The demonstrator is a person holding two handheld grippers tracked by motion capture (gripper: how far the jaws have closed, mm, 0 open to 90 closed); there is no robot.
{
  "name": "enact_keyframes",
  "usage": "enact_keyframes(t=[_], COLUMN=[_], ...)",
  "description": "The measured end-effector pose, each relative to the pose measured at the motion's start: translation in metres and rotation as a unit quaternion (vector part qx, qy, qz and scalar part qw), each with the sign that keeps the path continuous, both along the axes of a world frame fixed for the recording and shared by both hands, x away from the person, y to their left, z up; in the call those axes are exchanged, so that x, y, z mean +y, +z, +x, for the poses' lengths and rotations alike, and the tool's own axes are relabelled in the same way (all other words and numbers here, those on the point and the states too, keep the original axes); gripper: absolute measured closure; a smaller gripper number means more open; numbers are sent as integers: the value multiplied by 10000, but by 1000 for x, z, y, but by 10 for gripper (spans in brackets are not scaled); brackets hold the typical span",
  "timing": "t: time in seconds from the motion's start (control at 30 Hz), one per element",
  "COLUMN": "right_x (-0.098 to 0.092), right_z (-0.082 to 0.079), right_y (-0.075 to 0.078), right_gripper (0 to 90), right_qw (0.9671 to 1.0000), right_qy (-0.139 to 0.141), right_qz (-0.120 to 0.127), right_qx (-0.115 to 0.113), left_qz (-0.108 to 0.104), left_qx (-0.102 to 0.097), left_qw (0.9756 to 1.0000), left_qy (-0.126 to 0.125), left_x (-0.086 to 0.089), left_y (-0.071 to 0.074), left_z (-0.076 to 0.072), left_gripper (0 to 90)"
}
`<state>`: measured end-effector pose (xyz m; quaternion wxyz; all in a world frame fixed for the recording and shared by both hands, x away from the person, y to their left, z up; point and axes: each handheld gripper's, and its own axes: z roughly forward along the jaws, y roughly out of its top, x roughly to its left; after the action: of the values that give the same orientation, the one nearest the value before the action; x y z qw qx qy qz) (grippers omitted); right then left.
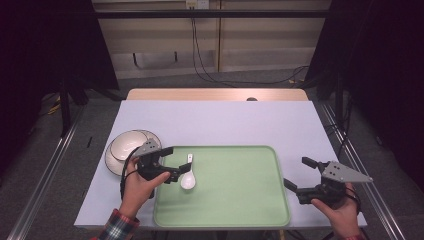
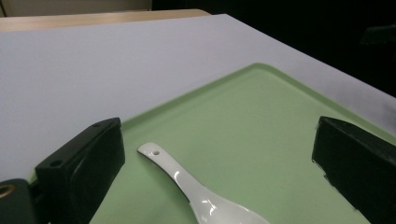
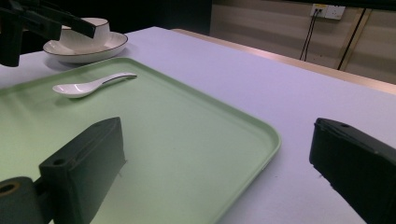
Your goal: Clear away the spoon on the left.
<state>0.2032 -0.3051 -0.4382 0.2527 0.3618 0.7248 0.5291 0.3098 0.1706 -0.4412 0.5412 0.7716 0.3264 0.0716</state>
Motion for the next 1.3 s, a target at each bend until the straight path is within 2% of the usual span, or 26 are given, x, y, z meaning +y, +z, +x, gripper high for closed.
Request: enact_keyframes(t=[0.1, 0.17, 0.27, 0.4, 0.73, 0.77, 0.83, 0.87, 0.97, 1.0, 1.2, 1.3], right_x=[0, 0, 0, 0, 1, 1, 1, 1, 1, 1, 1, 1], right_z=[0, 0, 0, 0, 1, 1, 1, 1, 2, 2, 2, 2], right_y=[0, 0, 1, 1, 0, 0, 0, 0, 0, 0, 0, 0], right_gripper=[31, 31, 32, 32, 32, 32, 32, 31, 32, 32, 32, 31], right_qw=[10000, 10000, 10000, 10000, 10000, 10000, 10000, 10000, 10000, 10000, 10000, 10000], right_qy=[-9, -6, 26, 8, 12, 29, 36, 18, 69, 61, 9, 24], right_qz=[18, -1, 15, 5, 30, 16, 15, 8, 12, 14, 14, 15], right_qx=[-1, -2, -17, -22, -2, -8, -19, -17, 11, 7, -25, 0], left_qz=[42, 78, 19, -74, -127, -49, -137, -84, -160, -77, -200, -192], left_qx=[-83, -106, -154, -209, -346, -357, -394, -406, -438, -458, -480, -514], left_qw=[9997, 9995, 9993, 9993, 9990, 9992, 9989, 9990, 9988, 9989, 9986, 9985], left_qy=[-236, -284, -340, -295, -246, -189, -226, -155, -165, -103, -102, -71], left_x=[3, 3, 6, 10, 23, 24, 27, 29, 32, 34, 41, 45], left_y=[2, 3, 5, 9, 17, 18, 20, 21, 23, 24, 26, 27], left_z=[-2, -3, -4, -5, -7, -7, -7, -8, -8, -9, -9, -10], left_gripper=[23, 22, 21, 21, 22, 22, 22, 22, 22, 22, 23, 23])
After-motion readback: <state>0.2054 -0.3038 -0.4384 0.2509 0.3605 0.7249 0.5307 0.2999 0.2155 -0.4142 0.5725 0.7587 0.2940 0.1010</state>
